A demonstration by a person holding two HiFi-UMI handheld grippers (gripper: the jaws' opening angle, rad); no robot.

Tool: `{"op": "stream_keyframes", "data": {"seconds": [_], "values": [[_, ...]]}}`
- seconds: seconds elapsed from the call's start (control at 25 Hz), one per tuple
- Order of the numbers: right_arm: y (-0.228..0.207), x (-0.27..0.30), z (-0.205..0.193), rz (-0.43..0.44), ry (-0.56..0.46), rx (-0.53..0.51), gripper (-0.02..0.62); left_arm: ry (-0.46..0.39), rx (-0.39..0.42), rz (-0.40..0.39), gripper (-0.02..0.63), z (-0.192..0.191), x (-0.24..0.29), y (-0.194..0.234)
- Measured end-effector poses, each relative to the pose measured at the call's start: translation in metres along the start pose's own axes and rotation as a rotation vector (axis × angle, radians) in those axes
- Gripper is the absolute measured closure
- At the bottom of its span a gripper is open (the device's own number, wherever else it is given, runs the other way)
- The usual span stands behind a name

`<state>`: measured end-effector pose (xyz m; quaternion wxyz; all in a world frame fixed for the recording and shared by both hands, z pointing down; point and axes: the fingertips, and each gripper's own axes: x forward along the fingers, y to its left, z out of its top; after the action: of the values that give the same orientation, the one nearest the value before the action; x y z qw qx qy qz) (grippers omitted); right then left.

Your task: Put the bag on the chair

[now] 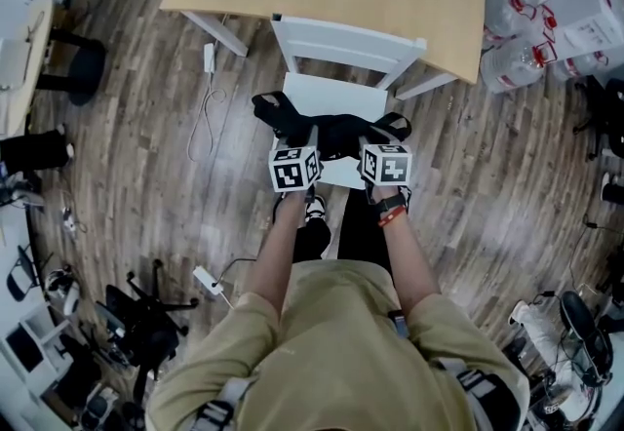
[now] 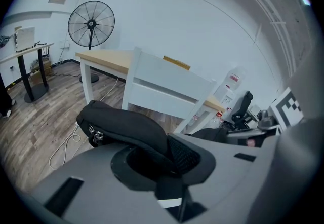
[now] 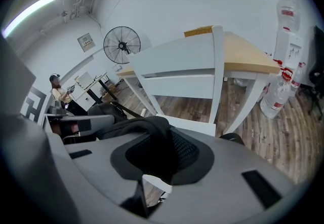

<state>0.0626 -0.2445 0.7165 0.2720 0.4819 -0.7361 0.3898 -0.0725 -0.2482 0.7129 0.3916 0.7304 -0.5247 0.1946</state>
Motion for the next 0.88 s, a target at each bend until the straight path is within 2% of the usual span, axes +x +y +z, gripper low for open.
{"op": "stream_keyframes", "data": {"seconds": [0.48,0.68,0.88], "values": [[-0.018,0.054,-0.024,0.037,0.080,-0.026,0.509,0.073,-0.056,0.040,0.526,-0.026,0.043,0.027],[-0.025,0.078,-0.036,0.044,0.122,-0.020,0.509,0.115,-0.054,0.045,0.526,-0.036,0.063,0.040],[-0.035,0.096,-0.054,0.054,0.165,-0.023,0.508,0.161,-0.076,0.049,0.526,-0.058,0.085,0.049]]}}
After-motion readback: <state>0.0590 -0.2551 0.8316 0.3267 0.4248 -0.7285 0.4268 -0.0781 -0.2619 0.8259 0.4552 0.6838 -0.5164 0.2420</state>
